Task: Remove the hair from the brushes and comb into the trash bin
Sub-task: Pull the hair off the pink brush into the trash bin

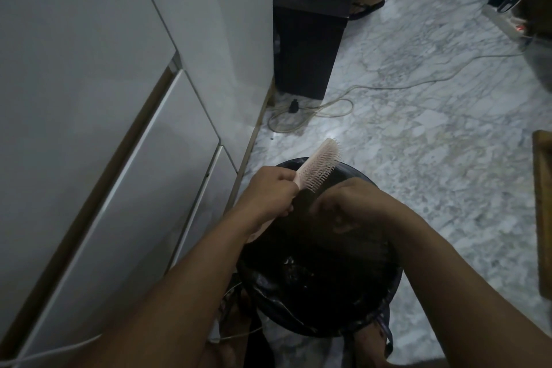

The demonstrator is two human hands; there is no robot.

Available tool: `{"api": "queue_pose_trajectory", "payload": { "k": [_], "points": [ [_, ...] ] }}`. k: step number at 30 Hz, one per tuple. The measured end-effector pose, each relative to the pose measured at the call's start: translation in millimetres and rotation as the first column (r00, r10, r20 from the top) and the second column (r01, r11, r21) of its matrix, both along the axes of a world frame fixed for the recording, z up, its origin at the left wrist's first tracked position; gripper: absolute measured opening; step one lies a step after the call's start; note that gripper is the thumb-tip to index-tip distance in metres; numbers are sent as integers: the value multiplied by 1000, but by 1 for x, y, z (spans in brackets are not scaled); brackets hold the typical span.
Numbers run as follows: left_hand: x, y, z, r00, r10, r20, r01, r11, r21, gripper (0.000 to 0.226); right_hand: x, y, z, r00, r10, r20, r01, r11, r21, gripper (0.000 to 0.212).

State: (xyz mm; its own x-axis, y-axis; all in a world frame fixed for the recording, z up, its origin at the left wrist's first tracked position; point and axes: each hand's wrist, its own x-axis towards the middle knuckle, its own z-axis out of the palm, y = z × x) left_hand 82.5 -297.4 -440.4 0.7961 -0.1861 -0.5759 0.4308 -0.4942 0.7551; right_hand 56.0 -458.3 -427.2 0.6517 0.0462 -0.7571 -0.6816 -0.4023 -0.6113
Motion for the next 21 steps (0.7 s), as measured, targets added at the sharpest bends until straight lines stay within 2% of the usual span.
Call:
{"api": "queue_pose_trajectory", "payload": {
  "k": [4,7,10,12,14,16,18,21],
  "points": [
    [0,1,-2,997,59,46,-61,997,45,24,-1,-1,4,962,272,-2,-271,955,-122,31],
    [1,2,-1,994,97,49,-99,994,36,25,-4,2,2,861,482,-163,-508,831,-225,23],
    [0,2,1,993,109,43,-110,994,24,22,-9,6,1,749,577,-326,-659,698,-279,19],
    [0,2,0,993,111,37,-112,993,25,23,-12,5,0,737,585,-340,-674,676,-299,17],
    [0,2,0,995,99,25,-100,994,39,26,-13,0,-5,774,586,-240,-631,685,-363,18],
    [-1,1,-1,997,79,17,-80,996,45,28,-12,-8,-10,803,584,-118,-565,682,-465,30],
    [-1,1,0,998,67,9,-68,997,42,29,-8,-14,-13,845,535,-12,-465,723,-511,33],
    [-2,0,1,999,53,0,-53,998,38,28,-3,-21,-14,897,439,60,-375,824,-425,36]
  ]
}}
